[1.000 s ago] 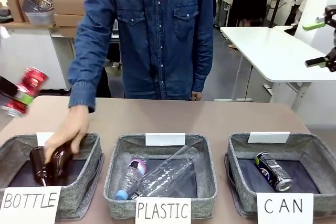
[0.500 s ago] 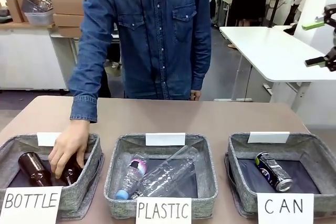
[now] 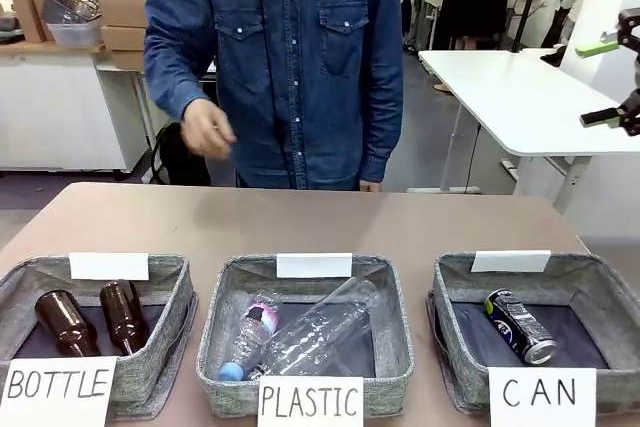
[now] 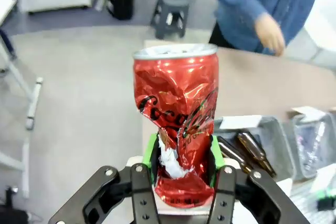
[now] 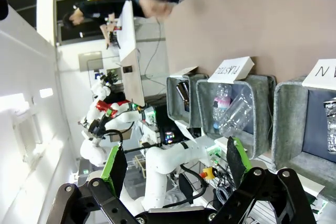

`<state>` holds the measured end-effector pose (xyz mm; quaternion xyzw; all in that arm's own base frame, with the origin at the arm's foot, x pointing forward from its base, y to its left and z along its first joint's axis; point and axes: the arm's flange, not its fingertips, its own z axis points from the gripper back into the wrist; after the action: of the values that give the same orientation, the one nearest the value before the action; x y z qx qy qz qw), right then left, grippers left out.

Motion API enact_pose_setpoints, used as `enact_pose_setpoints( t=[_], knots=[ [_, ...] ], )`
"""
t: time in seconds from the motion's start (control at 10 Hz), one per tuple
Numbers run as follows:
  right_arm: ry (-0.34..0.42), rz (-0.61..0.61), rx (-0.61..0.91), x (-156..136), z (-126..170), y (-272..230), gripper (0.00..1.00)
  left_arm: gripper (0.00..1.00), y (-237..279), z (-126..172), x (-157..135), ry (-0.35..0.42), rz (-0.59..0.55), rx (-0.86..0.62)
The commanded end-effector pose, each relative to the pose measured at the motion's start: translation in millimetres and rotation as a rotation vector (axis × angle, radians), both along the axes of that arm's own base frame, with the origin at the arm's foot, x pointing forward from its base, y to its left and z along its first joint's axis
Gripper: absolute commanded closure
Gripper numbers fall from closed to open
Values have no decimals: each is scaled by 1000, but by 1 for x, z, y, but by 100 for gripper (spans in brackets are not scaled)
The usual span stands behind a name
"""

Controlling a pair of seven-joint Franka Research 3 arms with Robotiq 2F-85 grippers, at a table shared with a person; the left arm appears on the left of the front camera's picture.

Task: Sort the can waste into the basket.
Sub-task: Pick up the can waste from the table and place it in the right Fabric basket.

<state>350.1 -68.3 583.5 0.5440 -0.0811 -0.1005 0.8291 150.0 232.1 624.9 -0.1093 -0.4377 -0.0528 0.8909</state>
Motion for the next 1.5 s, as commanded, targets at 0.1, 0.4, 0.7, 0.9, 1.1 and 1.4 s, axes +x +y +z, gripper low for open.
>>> enact_pose_setpoints(
  t=[0.1,0.4,0.7,0.9,1.1,1.4],
  knots=[
    [-14,15,-7,0,0,-2,0,57,-108,12,70,74,-350,244],
    [-14,15,-7,0,0,-2,0,57,-288,14,135,22,-720,445],
    [0,1,-1,0,0,1,0,57,-472,9,123,-156,-991,571],
    [26,-74,-17,-50,8,-52,0,57,-567,-22,92,-148,-1229,677],
    [46,-179,-34,-97,2,-90,0,57,-620,-47,69,-84,-1389,625],
    [22,-132,-35,-75,5,-82,0,57,-619,-52,55,-102,-1327,648]
  ],
)
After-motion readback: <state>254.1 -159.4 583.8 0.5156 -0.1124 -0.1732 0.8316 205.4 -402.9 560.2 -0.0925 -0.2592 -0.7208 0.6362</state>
